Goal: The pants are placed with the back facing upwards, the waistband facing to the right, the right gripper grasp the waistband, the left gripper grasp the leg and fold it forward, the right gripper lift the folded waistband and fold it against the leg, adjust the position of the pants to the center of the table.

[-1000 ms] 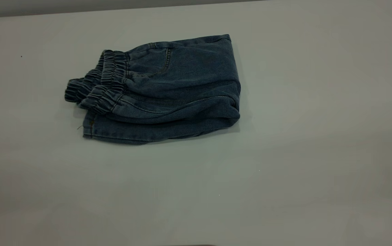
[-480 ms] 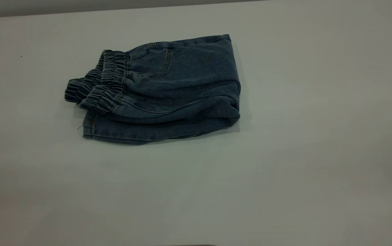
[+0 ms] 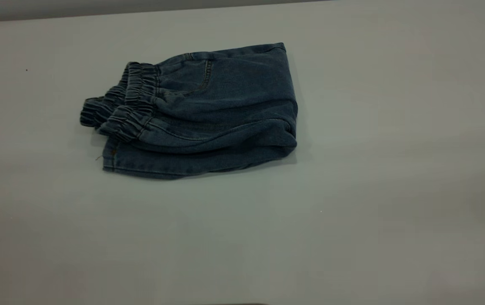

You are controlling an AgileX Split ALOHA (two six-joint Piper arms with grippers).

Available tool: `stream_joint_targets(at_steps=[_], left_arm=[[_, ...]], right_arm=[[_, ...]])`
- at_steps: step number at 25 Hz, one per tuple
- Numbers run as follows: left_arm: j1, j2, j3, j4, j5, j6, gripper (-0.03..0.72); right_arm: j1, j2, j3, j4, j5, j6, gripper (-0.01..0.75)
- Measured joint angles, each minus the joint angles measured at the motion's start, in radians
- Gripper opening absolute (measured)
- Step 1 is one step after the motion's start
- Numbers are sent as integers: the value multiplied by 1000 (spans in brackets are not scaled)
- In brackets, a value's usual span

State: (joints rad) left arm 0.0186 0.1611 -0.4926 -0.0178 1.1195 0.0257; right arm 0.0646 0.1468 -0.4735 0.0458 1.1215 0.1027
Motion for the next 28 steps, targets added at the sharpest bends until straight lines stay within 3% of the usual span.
stream_joint_targets(at_steps=[7, 28], left_arm=[[1, -93, 0, 0, 2, -2, 339], [-2, -179, 0, 0, 8, -2, 339]], right_arm=[[-1, -149, 0, 0, 7, 0, 519], [-1, -158, 0, 0, 8, 0, 519]])
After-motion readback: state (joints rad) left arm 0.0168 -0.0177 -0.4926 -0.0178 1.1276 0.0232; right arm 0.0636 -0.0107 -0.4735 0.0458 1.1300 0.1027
